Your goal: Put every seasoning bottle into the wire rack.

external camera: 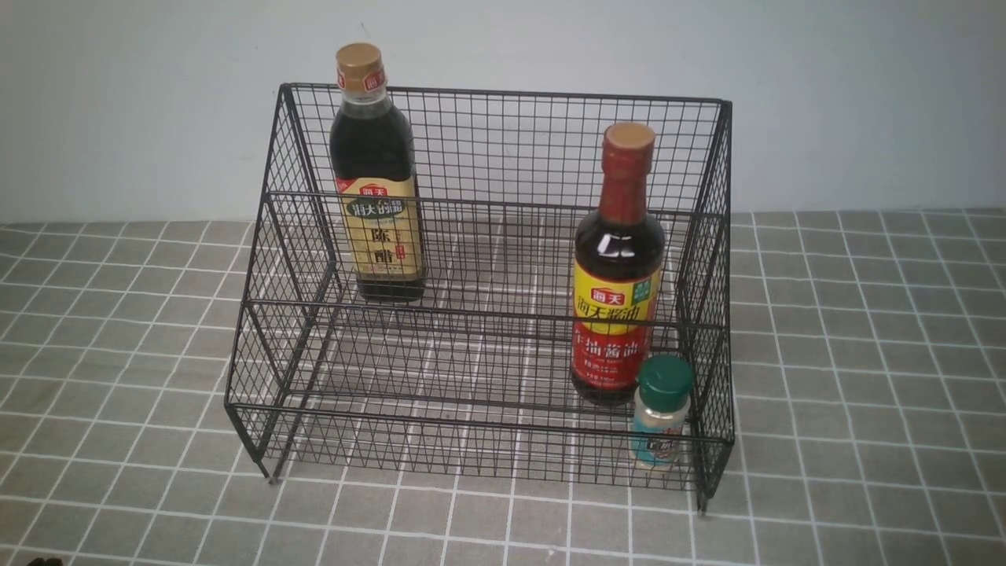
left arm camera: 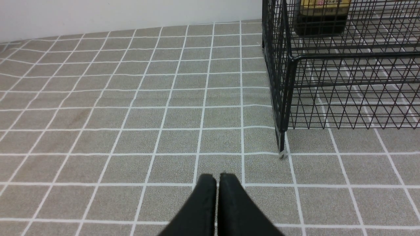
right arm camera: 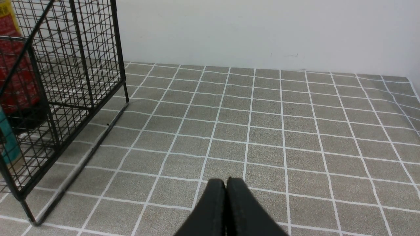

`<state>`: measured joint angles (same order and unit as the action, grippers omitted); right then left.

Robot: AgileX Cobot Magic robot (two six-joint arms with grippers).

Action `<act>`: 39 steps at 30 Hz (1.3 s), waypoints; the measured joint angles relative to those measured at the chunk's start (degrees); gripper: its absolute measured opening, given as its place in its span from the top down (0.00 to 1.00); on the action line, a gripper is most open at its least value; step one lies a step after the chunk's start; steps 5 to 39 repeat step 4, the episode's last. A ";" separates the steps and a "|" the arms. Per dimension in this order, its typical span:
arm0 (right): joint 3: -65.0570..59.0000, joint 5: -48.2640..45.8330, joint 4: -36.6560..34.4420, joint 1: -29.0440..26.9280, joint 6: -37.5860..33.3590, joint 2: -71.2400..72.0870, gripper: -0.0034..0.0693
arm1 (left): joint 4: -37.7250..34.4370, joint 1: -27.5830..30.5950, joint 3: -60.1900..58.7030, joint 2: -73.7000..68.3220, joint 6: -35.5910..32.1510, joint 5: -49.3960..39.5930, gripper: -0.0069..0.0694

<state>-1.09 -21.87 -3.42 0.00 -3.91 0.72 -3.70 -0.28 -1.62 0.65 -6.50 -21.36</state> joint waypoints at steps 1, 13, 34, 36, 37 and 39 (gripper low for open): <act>0.00 0.00 0.00 0.00 0.00 0.00 0.97 | 0.00 0.00 0.00 0.00 0.00 0.00 0.92; 0.00 0.00 0.00 0.00 0.00 0.00 0.97 | 0.00 0.00 0.00 0.00 0.00 0.00 0.92; 0.00 0.00 0.00 0.00 0.00 0.00 0.97 | 0.00 0.00 0.00 0.00 0.00 0.00 0.92; 0.00 0.00 0.00 0.00 0.00 0.00 0.97 | 0.00 0.00 0.00 0.00 0.00 0.00 0.92; 0.00 0.00 0.00 0.00 0.00 0.00 0.97 | 0.00 0.00 0.00 0.00 0.00 0.00 0.92; 0.00 0.00 0.00 0.00 0.00 0.00 0.97 | 0.00 0.00 0.00 0.00 0.00 0.00 0.92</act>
